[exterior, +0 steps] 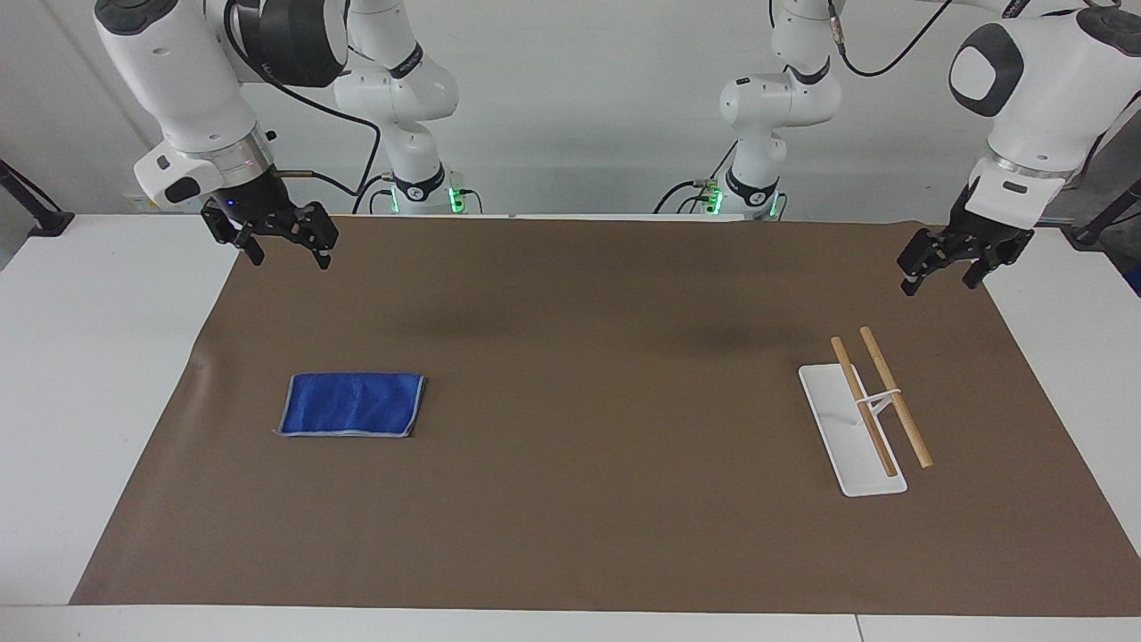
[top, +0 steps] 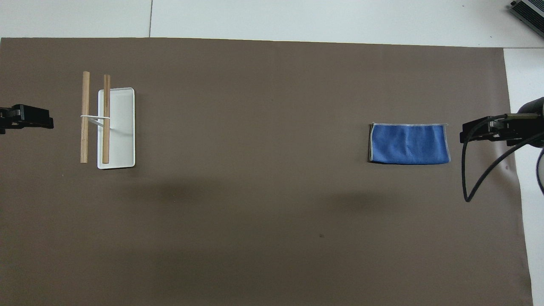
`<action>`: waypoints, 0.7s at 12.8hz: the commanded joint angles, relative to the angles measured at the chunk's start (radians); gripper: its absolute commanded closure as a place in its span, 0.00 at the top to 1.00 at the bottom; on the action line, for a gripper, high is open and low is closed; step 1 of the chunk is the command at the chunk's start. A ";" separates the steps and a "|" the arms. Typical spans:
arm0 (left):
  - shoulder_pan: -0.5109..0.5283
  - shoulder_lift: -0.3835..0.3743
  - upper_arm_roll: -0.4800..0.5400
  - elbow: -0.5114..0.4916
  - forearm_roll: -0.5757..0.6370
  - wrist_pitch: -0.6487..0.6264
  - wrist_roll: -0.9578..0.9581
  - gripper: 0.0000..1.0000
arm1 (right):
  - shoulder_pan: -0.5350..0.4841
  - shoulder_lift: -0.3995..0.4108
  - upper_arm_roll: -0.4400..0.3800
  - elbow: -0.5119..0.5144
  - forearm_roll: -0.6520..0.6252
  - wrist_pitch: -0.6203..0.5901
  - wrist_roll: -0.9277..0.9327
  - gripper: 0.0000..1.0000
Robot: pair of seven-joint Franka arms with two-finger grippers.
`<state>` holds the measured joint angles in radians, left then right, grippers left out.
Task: Right arm passes towel to left arm to hang
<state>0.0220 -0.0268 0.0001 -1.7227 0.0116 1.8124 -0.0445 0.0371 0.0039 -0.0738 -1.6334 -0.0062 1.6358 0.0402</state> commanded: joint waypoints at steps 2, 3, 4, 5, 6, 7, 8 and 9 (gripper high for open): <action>0.012 -0.030 -0.003 -0.035 -0.013 0.010 0.009 1.00 | -0.003 -0.015 0.000 -0.016 0.018 0.015 -0.025 1.00; 0.012 -0.030 -0.003 -0.035 -0.013 0.010 0.009 1.00 | -0.003 -0.015 0.000 -0.016 0.020 0.015 -0.020 1.00; 0.012 -0.030 -0.003 -0.035 -0.013 0.010 0.009 1.00 | -0.005 -0.016 0.000 -0.016 0.020 0.009 -0.022 1.00; 0.012 -0.030 -0.003 -0.034 -0.013 0.010 0.009 1.00 | -0.005 -0.016 0.000 -0.016 0.020 0.003 -0.020 1.00; 0.012 -0.030 -0.003 -0.034 -0.013 0.010 0.009 1.00 | -0.005 -0.016 0.000 -0.016 0.020 0.003 -0.020 1.00; 0.012 -0.030 -0.003 -0.035 -0.013 0.010 0.009 1.00 | -0.005 -0.016 0.000 -0.016 0.020 0.001 -0.020 1.00; 0.012 -0.030 -0.003 -0.035 -0.013 0.010 0.009 1.00 | -0.008 -0.016 0.000 -0.016 0.020 0.001 -0.020 1.00; 0.012 -0.030 -0.003 -0.035 -0.013 0.010 0.009 1.00 | -0.008 -0.016 0.000 -0.016 0.020 0.001 -0.019 1.00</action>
<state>0.0220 -0.0268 0.0001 -1.7227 0.0116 1.8124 -0.0445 0.0367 0.0039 -0.0742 -1.6334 -0.0062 1.6355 0.0402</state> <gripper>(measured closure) 0.000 0.000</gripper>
